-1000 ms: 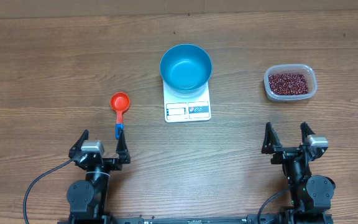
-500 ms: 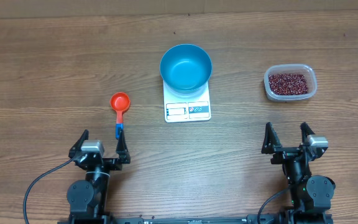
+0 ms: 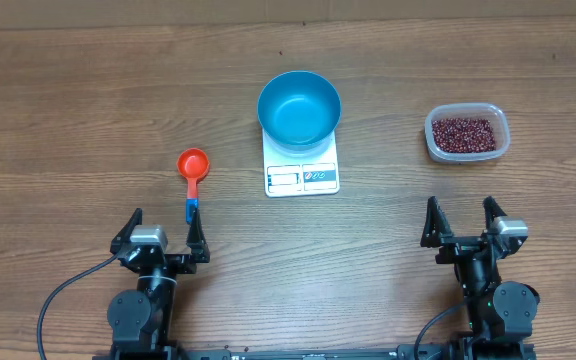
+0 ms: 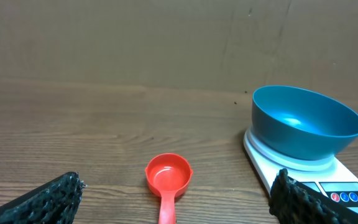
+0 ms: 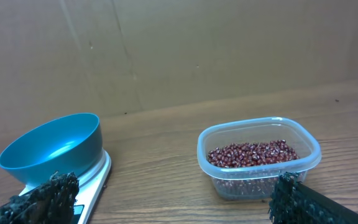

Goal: Scoop item into bowl and weigh 150g on scale

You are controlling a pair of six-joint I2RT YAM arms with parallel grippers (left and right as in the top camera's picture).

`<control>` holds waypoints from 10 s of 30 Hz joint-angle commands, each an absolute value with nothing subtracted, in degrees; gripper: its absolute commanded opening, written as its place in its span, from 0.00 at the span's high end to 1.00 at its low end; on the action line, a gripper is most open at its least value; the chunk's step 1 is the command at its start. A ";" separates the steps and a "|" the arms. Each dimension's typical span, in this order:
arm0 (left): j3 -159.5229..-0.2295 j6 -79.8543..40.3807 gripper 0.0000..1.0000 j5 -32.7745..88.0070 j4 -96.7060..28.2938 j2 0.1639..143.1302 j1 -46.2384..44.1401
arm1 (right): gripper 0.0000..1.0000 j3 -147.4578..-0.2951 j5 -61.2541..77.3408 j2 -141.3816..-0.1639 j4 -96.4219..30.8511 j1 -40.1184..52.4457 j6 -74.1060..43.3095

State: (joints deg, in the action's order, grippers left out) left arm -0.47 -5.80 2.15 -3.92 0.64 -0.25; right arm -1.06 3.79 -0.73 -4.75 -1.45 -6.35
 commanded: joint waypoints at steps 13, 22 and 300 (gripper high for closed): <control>-11.09 -4.67 0.00 2.55 -14.46 0.32 0.08 | 0.00 -0.45 3.22 -0.16 -4.64 -1.23 -6.15; -17.19 -4.93 0.00 1.91 -20.03 1.91 0.08 | 0.00 -0.45 3.22 -0.16 -4.62 -1.23 -6.15; -104.05 -66.48 0.96 -6.11 -83.57 103.28 -19.25 | 0.00 -22.00 19.90 -10.70 -20.14 -1.23 -26.55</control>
State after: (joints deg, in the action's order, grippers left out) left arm -102.91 -67.16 -6.04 -83.55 104.14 -19.05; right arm -18.33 19.53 -6.61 -19.79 -1.48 -26.35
